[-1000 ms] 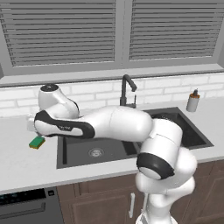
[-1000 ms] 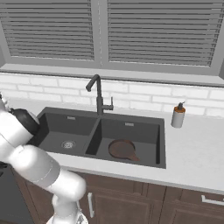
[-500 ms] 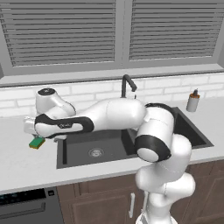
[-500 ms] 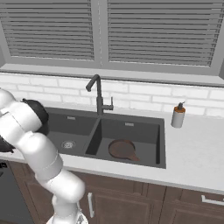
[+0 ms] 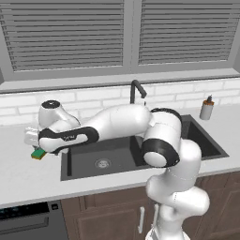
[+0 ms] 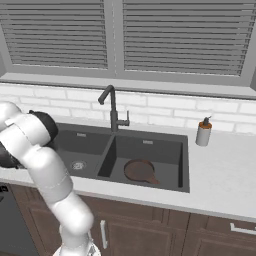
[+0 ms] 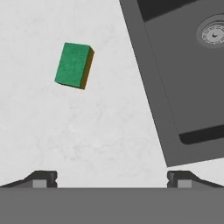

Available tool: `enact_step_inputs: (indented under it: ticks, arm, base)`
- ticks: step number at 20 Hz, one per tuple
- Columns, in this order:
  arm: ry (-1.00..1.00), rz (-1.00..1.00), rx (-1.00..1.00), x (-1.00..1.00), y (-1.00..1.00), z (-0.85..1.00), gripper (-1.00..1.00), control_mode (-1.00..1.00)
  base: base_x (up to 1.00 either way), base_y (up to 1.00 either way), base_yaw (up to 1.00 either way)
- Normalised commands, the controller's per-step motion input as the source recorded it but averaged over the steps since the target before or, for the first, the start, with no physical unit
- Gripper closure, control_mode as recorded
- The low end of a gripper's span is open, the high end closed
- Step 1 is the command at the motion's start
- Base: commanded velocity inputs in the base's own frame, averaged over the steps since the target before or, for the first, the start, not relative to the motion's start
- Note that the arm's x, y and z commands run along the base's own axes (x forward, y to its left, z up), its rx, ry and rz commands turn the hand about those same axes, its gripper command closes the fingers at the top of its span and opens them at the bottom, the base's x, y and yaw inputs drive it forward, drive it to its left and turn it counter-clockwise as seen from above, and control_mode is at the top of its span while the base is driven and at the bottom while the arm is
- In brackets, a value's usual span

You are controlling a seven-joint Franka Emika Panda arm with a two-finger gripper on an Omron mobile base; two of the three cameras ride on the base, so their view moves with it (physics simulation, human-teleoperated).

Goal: Pick the pan and sponge and place them into the sink. Then turn on the water.

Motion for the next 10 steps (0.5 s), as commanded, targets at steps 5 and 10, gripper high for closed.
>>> enact_step_inputs:
  ticks: [5, 10]
  arm:
    - [0.08, -0.06, 0.0, 0.01, 0.15, 0.0, -1.0, -1.0]
    - [0.08, -0.12, 0.0, 0.01, 0.01, 0.08, -1.0, -1.0]
  base:
    - [0.0, 0.0, 0.0]
    - [0.0, 0.0, 0.0]
